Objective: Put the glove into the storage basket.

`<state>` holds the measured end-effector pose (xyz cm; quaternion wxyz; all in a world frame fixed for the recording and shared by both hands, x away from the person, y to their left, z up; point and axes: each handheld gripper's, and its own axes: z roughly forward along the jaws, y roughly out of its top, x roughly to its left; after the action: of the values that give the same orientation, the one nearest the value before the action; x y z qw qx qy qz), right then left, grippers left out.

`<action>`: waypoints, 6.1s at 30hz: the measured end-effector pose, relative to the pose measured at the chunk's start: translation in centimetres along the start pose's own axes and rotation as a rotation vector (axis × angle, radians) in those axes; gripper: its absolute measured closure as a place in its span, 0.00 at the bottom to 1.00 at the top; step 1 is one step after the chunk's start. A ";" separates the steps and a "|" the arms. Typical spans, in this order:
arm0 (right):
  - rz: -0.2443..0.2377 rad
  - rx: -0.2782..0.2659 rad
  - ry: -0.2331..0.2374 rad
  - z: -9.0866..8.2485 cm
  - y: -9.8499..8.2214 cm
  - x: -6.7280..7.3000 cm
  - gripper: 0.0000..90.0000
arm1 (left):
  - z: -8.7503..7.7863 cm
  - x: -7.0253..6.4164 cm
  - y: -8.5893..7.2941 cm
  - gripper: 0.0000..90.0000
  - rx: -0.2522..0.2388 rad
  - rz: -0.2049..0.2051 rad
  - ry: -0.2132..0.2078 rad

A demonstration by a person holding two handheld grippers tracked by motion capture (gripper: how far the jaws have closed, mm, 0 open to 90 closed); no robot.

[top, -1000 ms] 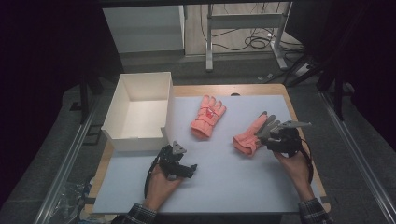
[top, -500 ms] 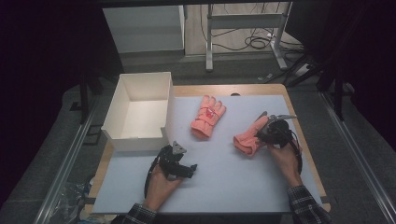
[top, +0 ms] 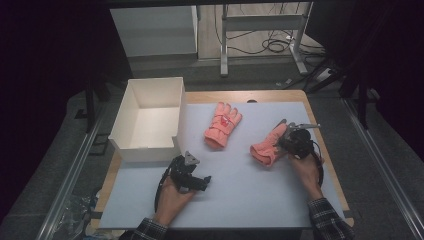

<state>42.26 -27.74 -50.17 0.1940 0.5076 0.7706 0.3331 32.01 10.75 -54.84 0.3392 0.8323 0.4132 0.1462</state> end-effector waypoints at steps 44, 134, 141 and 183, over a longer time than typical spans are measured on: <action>-0.309 0.061 0.476 -1.4 -1.2 9.2 0.97 | 0.0 0.0 0.0 0.02 0.001 0.002 0.000; -0.238 0.026 0.311 9.3 11.8 12.1 0.97 | 0.0 0.0 0.0 0.02 0.003 0.004 0.000; -0.257 -0.002 0.355 7.4 12.4 12.6 0.97 | 0.0 0.0 0.0 0.02 0.002 0.004 0.000; -0.387 -0.019 0.549 -6.9 6.4 9.9 0.97 | 0.0 0.0 0.0 0.02 0.002 0.006 0.001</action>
<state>38.03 -19.21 -40.36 0.0438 0.2413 0.8730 0.4216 32.04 10.79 -54.83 0.3378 0.8338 0.4112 0.1472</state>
